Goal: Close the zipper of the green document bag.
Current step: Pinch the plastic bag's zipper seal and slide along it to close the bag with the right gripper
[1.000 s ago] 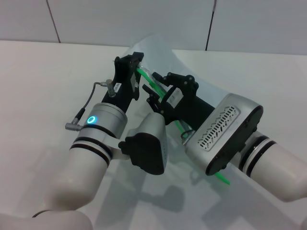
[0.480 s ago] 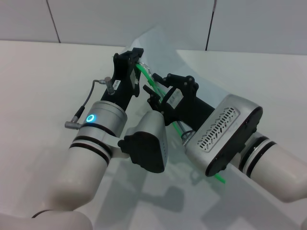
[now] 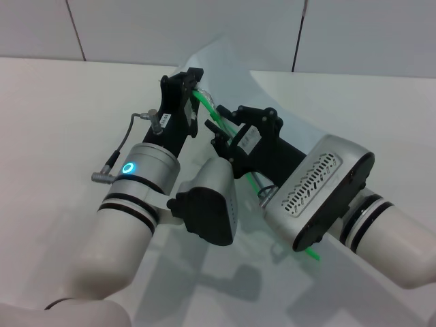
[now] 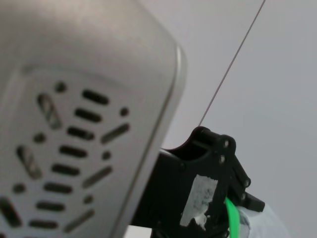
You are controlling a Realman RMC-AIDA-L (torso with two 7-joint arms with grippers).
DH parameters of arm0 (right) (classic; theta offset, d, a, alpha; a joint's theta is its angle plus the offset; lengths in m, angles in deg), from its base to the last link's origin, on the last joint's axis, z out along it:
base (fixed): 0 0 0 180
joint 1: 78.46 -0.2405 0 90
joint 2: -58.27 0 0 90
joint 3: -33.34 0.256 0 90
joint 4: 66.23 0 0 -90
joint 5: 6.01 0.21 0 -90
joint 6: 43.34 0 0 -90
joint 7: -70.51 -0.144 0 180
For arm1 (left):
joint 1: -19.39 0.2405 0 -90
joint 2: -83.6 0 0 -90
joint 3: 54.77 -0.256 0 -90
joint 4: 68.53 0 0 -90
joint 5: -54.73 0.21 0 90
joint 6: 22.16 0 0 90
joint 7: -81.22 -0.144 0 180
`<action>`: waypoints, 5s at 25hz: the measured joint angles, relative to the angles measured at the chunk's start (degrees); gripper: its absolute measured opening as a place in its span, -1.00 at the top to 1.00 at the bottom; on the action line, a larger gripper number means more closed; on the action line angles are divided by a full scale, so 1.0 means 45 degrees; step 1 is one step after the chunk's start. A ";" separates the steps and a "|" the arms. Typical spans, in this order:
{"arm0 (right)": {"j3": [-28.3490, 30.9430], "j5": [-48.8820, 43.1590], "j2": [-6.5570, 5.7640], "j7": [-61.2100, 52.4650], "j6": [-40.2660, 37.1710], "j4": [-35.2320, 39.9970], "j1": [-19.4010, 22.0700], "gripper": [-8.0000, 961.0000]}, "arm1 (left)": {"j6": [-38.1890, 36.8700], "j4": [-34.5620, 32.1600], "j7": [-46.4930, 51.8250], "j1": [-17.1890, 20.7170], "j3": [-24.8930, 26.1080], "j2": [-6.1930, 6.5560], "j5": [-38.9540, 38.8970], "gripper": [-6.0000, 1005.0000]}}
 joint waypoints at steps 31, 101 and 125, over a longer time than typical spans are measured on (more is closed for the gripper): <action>-0.0054 -0.0036 -0.0001 0.0009 0.0034 0.0005 -0.0012 0.81 | -0.0231 0.0039 -0.0169 0.0000 -0.0058 0.0000 -0.0001 0.88; 0.0494 0.0333 0.0000 -0.0084 0.0096 -0.1053 0.0316 0.82 | 0.0722 -0.0027 0.0821 0.0136 0.0022 0.0039 0.0145 0.88; 0.1225 0.0358 0.0039 -0.0491 0.0094 -0.2148 0.0231 0.82 | 0.0749 -0.0027 0.1034 0.0115 -0.0040 0.0038 0.0214 0.88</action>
